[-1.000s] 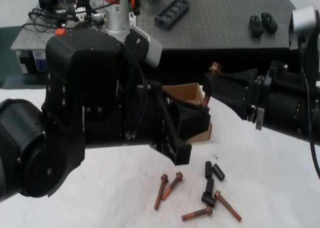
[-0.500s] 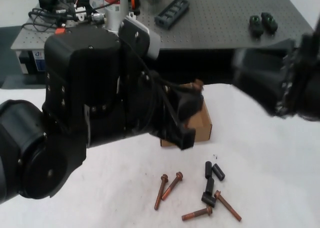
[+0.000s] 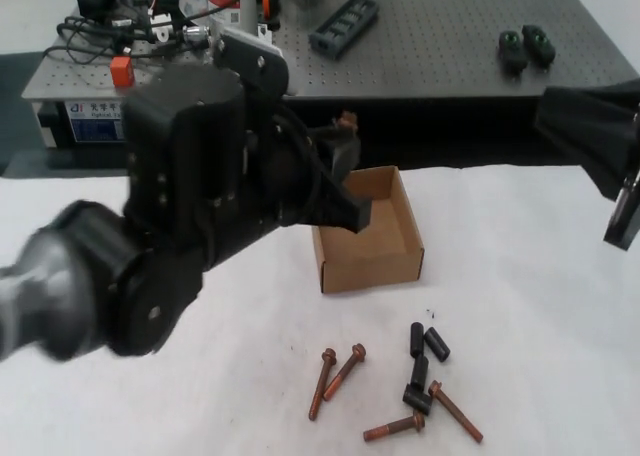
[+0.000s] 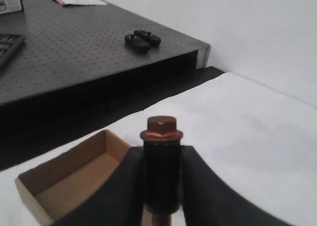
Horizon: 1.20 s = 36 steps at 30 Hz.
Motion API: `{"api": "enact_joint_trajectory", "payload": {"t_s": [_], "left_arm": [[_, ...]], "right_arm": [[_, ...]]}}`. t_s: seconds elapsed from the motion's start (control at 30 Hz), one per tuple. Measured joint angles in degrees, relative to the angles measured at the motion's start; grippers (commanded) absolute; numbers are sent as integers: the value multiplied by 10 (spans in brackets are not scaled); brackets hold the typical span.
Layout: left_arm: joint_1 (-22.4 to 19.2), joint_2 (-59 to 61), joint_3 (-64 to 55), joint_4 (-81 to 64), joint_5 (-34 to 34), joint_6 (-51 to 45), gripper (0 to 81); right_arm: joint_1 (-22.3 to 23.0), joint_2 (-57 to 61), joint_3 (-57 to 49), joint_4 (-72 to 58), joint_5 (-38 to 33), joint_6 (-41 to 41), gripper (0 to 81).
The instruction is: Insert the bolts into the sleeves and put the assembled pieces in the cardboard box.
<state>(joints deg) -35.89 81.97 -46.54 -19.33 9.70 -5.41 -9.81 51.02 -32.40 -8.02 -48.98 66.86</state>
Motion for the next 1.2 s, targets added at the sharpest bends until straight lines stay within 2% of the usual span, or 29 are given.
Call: {"api": "enact_joint_trajectory", "payload": {"t_s": [0.1, 0.2, 0.27, 0.3, 0.33, 0.4, 0.5, 0.73, 1.0, 1.07, 1.2], "left_arm": [[11, 73, -47, 21, -3, 3, 6], [15, 129, -115, 92, -4, 4, 6], [17, 168, -171, 149, -4, -9, 6], [17, 168, -177, 155, -4, -10, 6], [17, 188, -212, 183, -4, -18, 6], [18, 209, -249, 216, -4, -28, 6], [20, 267, -354, 302, -1, -50, 6], [30, 484, -658, 485, 60, -160, 6], [30, 567, -705, 539, 76, -219, 5], [30, 571, -705, 537, 78, -232, 64], [30, 575, -707, 533, 83, -254, 255]], "right_arm": [[0, 29, 0, 4, 0, 11, 43], [0, 52, 0, 15, 2, -26, 43], [0, 66, 0, 64, 29, -120, 43], [0, 72, 0, 120, 65, -204, 43], [0, 73, 0, 126, 65, -204, 43], [2, 86, 0, 211, 121, -305, 42], [11, 89, 0, 299, 169, -389, 42], [12, 89, 0, 333, 183, -418, 42], [12, 89, 0, 335, 189, -438, 42], [13, 89, 0, 337, 200, -445, 42], [15, 94, 0, 353, 214, -488, 30]]}}
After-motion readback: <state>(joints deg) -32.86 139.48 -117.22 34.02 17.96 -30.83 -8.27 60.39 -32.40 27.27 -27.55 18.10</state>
